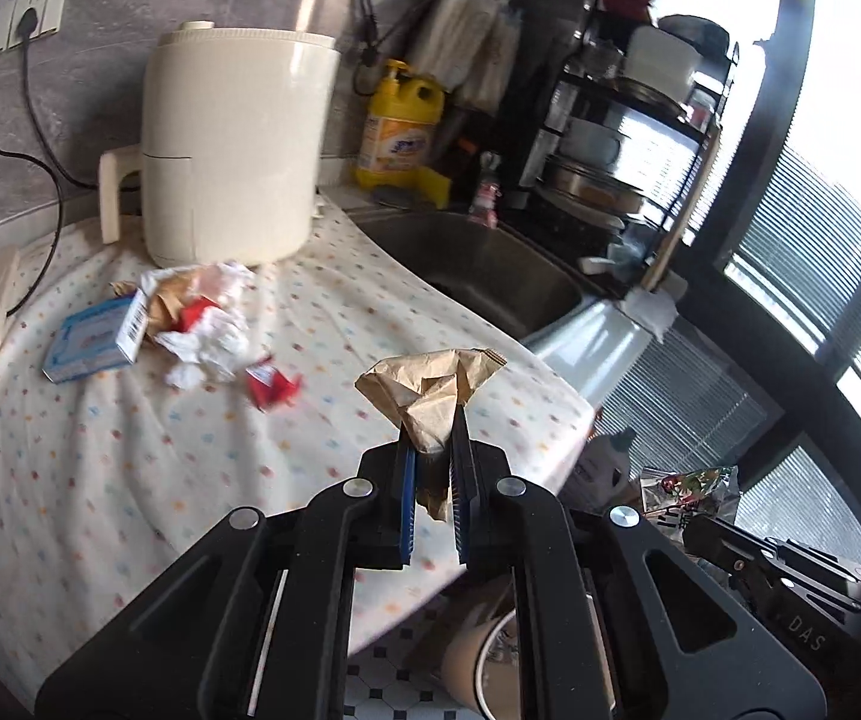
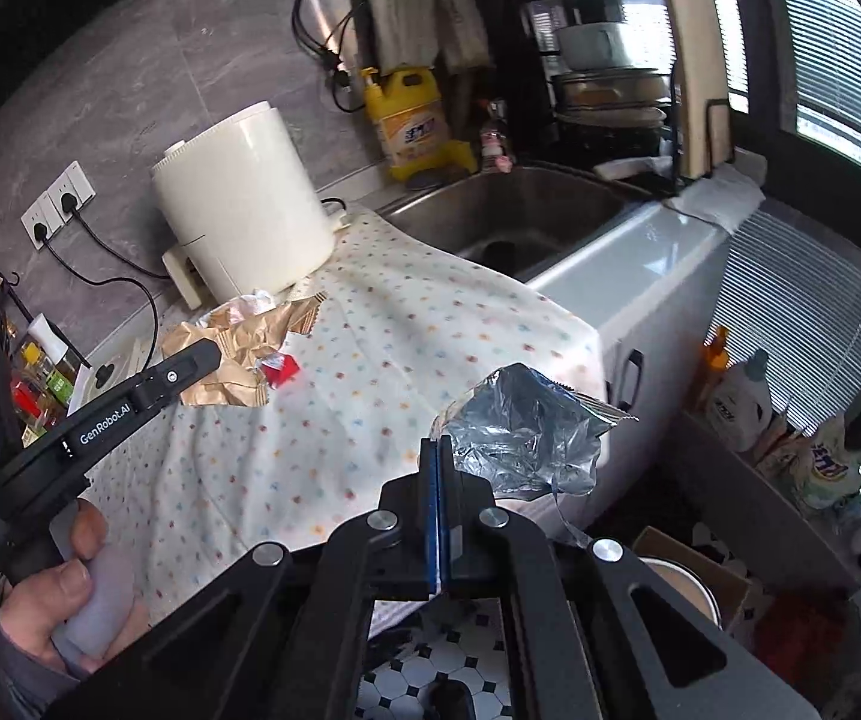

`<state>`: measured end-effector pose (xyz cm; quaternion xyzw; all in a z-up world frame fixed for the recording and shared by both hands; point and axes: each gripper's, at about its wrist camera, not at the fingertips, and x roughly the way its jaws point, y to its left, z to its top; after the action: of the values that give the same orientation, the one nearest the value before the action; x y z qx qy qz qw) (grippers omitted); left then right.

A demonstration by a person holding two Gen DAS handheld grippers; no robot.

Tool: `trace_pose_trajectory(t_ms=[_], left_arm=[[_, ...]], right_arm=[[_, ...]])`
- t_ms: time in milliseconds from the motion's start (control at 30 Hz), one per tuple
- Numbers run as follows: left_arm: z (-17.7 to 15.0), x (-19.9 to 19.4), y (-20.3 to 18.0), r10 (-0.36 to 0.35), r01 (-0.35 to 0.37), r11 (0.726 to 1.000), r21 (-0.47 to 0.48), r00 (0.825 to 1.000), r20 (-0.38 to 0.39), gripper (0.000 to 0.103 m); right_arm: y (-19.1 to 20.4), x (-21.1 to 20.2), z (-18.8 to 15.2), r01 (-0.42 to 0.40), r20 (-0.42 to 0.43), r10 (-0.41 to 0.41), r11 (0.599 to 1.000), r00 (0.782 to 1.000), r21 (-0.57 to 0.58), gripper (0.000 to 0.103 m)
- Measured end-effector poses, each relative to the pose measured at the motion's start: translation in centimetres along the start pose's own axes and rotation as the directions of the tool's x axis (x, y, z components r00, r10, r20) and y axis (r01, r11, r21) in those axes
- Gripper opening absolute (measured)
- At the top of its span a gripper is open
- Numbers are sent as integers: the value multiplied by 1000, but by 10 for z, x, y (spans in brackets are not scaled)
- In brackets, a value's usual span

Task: Collect trash
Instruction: 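Carry the brown paper scrap and grey foil wrapper over the white bin and release both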

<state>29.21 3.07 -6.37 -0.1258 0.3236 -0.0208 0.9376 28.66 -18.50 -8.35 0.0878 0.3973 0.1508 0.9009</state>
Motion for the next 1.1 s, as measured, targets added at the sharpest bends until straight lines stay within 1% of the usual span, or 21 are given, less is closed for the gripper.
trace_pose_trajectory(t_ms=[133,267,333,567,633,667,833,1000,1033,1067,1100], left_arm=[[-21,-1,-32,0,1,1000,24,1000,-27,10],[-43,0,-51,3,-3,1000,12,999,-49,10],[-59,0,-60,8,-8,1000,7,998,-64,10],[-115,7,-74,19,-23,999,-29,991,-135,10],[-129,10,-75,23,-29,999,-39,988,-150,10],[-136,11,-77,26,-33,998,-45,987,-158,10],[-164,20,-90,22,-33,998,-56,981,-190,10],[-186,30,-107,-1,-11,999,-53,973,-230,10],[-188,32,-109,-4,-8,999,-51,972,-236,10],[-191,34,-111,-6,-6,999,-49,970,-241,10],[-193,35,-113,-8,-4,999,-46,969,-247,10]], right_arm=[[-28,-15,-19,-9,-19,9,1000,1000,7,1],[-53,-20,-36,-8,-54,9,1000,999,18,1],[-62,-21,-47,-8,-73,9,1000,997,7,1],[-95,-16,-85,7,-162,-7,1000,987,3,1],[-103,-14,-95,10,-191,-10,1000,982,1,5],[-107,-13,-99,12,-199,-11,1000,980,3,5],[-126,-13,-120,23,-243,-20,1000,970,11,5],[-144,-18,-133,27,-269,-21,1000,963,16,6],[-146,-19,-134,30,-270,-25,999,963,14,8],[-148,-20,-136,31,-267,-25,999,963,17,20],[-151,-22,-138,33,-258,-26,999,966,21,44]])
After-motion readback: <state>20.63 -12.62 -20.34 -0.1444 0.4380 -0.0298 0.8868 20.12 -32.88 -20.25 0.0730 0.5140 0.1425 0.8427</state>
